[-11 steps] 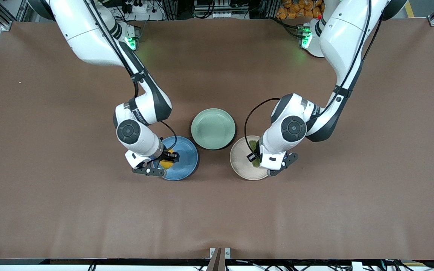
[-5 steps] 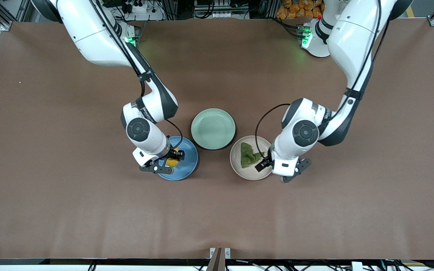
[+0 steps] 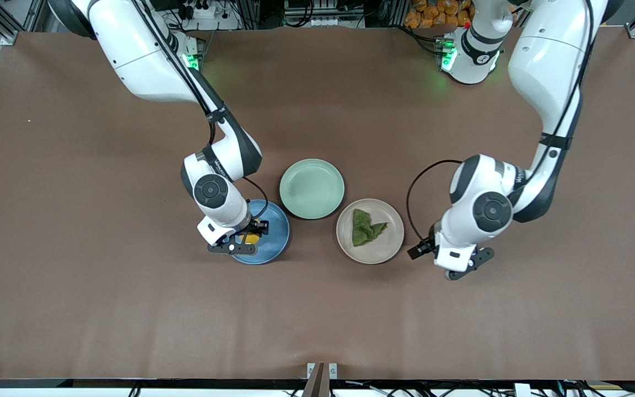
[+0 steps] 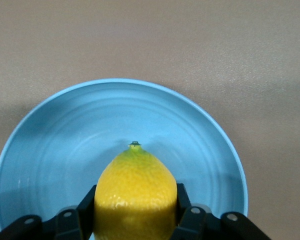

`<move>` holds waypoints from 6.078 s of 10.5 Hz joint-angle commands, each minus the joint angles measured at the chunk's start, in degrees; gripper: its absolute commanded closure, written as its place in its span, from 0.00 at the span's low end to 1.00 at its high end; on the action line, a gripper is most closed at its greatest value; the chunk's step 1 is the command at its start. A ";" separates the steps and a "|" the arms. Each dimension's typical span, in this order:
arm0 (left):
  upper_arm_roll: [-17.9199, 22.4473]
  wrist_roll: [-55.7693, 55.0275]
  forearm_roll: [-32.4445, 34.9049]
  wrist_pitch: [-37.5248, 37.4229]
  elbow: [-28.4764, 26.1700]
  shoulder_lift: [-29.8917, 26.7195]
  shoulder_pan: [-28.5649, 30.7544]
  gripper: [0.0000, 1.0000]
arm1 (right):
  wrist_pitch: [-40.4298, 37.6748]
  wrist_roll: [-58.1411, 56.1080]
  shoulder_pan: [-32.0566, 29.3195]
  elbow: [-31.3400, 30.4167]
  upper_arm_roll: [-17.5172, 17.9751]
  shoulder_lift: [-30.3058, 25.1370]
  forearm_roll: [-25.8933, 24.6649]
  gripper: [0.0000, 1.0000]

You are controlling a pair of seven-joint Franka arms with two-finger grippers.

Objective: Place lemon and lettuce in plates

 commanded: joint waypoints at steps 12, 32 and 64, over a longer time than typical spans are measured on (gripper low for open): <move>6.55 33.80 -4.52 -8.23 -22.35 -25.37 5.47 0.00 | -26.63 -3.82 -6.96 10.29 -0.52 -6.83 -0.16 0.00; 11.30 42.53 -4.27 -34.24 3.31 -34.10 4.42 0.00 | -50.32 -21.33 -23.05 9.50 -0.17 -21.95 -4.91 0.00; 11.48 42.79 -4.97 -37.50 4.89 -33.75 5.65 0.00 | -46.58 -21.16 -26.66 12.37 -5.18 -37.00 -1.92 0.00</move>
